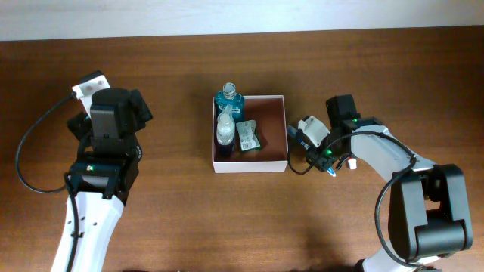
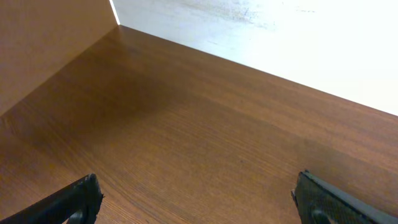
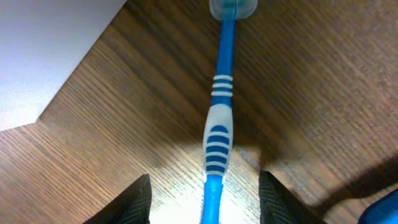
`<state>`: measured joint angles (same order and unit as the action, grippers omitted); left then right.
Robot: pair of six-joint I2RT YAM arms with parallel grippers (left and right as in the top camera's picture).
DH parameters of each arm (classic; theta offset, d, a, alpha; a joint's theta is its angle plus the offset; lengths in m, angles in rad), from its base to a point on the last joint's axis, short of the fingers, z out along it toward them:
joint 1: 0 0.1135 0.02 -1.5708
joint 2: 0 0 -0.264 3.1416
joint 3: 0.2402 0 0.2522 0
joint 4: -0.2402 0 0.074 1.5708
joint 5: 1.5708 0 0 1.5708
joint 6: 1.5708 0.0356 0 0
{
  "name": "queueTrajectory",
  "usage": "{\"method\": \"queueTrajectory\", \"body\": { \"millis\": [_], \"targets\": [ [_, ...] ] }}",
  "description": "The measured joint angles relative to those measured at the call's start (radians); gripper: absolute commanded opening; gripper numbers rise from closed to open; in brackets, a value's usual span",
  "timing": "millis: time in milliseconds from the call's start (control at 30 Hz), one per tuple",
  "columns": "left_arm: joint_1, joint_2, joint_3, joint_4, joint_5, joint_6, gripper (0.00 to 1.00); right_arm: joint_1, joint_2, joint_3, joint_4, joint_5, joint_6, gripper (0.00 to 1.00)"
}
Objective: Pack container
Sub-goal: 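Lower the right gripper onto the blue toothbrush handle and close it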
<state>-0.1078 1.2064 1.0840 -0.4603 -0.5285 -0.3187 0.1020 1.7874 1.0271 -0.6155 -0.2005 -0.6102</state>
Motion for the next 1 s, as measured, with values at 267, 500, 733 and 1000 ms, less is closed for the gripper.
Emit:
{"method": "queueTrajectory", "body": {
  "millis": [267, 500, 733, 1000],
  "targets": [
    [0.0, 0.0, 0.0, 0.0, 0.0, 0.0, 1.0, -0.02, 0.001, 0.0, 0.012, 0.0, 0.001, 0.47],
    [0.0, 0.0, 0.0, 0.0, 0.0, 0.0, 0.99, -0.058, 0.025, 0.001, 0.018, -0.008, 0.0, 0.46],
    [0.0, 0.0, 0.0, 0.0, 0.0, 0.0, 0.99, -0.058, 0.026, 0.001, 0.019, -0.03, 0.0, 0.38],
    [0.0, 0.0, 0.0, 0.0, 0.0, 0.0, 0.99, -0.058, 0.026, 0.001, 0.011, -0.038, 0.0, 0.38]
  ]
}}
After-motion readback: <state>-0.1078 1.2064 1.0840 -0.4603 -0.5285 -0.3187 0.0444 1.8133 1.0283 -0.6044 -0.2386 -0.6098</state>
